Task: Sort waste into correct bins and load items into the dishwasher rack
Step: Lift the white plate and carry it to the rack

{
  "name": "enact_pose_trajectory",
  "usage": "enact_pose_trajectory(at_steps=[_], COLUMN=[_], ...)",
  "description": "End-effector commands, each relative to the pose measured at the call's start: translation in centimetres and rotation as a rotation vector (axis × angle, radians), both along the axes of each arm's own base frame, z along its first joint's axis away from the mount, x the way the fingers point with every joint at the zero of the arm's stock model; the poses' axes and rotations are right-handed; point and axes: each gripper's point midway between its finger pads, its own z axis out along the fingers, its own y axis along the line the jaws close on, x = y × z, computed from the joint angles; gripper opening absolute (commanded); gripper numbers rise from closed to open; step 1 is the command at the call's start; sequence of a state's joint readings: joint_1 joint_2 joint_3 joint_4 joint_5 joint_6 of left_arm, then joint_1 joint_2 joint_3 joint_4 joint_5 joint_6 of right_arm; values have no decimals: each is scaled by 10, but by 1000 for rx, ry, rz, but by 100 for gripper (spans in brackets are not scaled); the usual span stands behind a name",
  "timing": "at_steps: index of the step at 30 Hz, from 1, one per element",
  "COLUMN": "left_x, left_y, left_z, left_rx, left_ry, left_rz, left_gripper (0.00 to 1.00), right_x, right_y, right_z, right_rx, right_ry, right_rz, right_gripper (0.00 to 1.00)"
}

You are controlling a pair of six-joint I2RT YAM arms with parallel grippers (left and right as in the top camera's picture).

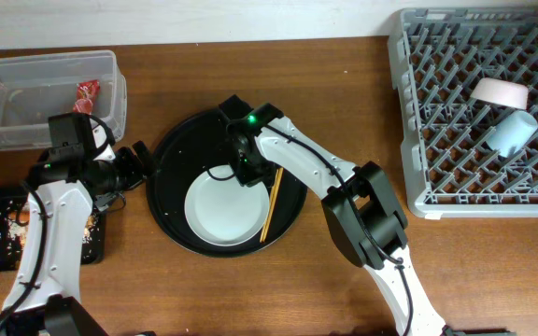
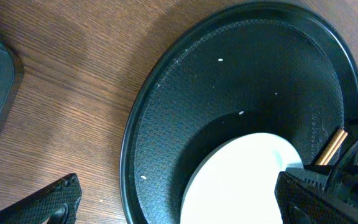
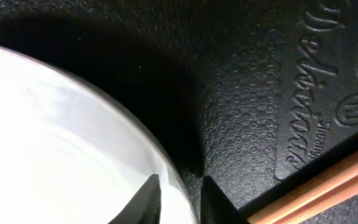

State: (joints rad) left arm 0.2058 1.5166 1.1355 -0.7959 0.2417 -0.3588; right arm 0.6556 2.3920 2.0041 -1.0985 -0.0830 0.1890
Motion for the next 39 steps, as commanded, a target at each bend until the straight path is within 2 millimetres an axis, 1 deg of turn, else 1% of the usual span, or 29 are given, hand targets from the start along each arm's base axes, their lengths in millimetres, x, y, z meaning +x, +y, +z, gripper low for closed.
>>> enact_pose_trajectory(at_steps=[1,3,5,8,11,13,16,18,20,21,22,24,25,26,27,29,30,32,34,35,38,39], left_x=[0,0,0,0,0,0,0,0,0,0,0,0,0,0,0,0,0,0,0,0,0,0], left_y=[0,0,0,0,0,0,0,0,0,0,0,0,0,0,0,0,0,0,0,0,0,0], left_z=[-1,-1,-1,-1,-1,-1,-1,-1,-1,-1,-1,-1,-1,-1,-1,-1,-1,-1,-1,-1,-1,-1], left_rx=[9,9,9,9,9,9,9,9,9,9,9,9,9,9,9,9,9,9,9,9,9,9], left_ry=[1,1,1,1,1,1,1,1,1,1,1,1,1,1,1,1,1,1,1,1,1,1], left_rz=[-15,-15,-15,-15,-15,-15,-15,-15,-15,-15,-15,-15,-15,-15,-15,-15,-15,-15,-15,-15,-15,-15], left_gripper=[99,99,99,99,99,99,99,99,99,99,99,99,99,99,99,99,99,99,99,99,99,99], right_x=[-5,-6,-5,1,15,24,44,66,85,93,104,118,125,132,134,134,132,129,130,130,126,125], right_y=[0,1,1,-2,-9,-19,-43,-76,-112,-129,-154,-197,-225,-266,-289,-348,-373,-405,-427,-442,-479,-487], right_z=[-6,-5,-2,11,38,59,96,132,162,173,188,210,223,239,247,263,266,269,272,276,290,294], right_rx=[-9,-2,3,16,36,46,70,95,109,111,108,88,70,24,-13,-132,-193,-242,-261,-294,-411,-442], right_ry=[18,22,19,3,-24,-40,-79,-128,-177,-202,-244,-316,-363,-431,-466,-544,-566,-587,-611,-635,-710,-729], right_rz=[-5,-5,-6,-18,-48,-73,-136,-211,-284,-321,-371,-455,-510,-588,-632,-742,-789,-851,-896,-927,-1006,-1025], right_gripper=[13,4,4,4,4,4,4,4,4,4,4,4,4,4,4,4,4,4,4,4,4,4])
